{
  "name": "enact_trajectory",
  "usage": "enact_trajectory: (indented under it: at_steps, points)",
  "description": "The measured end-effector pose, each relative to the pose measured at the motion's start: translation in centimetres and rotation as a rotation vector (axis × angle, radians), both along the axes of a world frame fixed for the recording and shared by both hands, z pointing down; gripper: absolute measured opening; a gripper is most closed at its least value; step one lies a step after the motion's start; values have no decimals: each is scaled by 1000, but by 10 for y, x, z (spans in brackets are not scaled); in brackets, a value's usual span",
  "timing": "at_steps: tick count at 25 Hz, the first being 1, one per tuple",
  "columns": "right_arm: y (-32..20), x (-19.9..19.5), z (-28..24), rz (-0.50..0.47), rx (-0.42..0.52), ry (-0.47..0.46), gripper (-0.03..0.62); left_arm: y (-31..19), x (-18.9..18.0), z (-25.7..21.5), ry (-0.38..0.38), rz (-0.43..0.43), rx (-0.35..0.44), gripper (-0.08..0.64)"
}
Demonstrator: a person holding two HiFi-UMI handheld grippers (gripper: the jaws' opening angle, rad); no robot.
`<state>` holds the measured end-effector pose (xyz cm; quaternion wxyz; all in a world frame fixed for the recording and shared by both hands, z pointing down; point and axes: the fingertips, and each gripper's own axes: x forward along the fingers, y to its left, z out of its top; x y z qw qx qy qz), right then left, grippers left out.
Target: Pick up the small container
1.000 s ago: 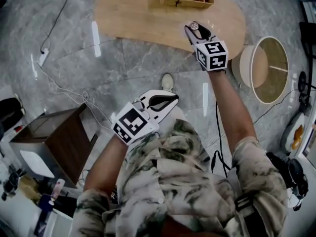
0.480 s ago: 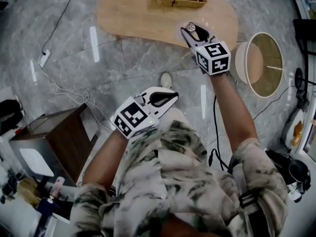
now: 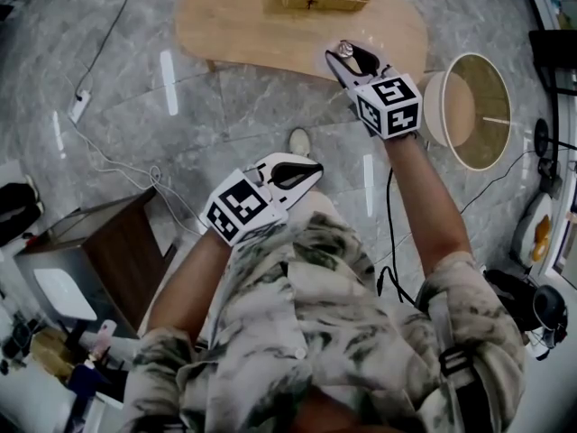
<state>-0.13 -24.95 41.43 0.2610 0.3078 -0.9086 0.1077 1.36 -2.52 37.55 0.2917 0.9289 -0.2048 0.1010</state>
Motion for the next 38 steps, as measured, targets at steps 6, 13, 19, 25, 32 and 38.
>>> enact_trajectory:
  at_steps: [6, 13, 19, 25, 32, 38]
  points:
    - [-2, 5, -4, -2, -1, 4, 158, -3, 4, -1, 0, 8, -3, 21]
    - [-1, 9, -7, 2, 3, 5, 158, 0, 6, -1, -4, 7, -4, 21]
    - [-6, 13, -5, -1, 0, 9, 158, -4, 11, 1, -3, 12, -14, 21]
    - [-11, 18, -4, -6, 0, 19, 158, -8, 15, 2, 1, 14, -19, 21]
    - [-34, 27, 9, 1, -14, 24, 158, -30, 20, 5, -3, -2, -29, 21]
    - [-69, 27, 29, -11, -28, 34, 158, -65, 17, 16, -12, -22, -50, 21]
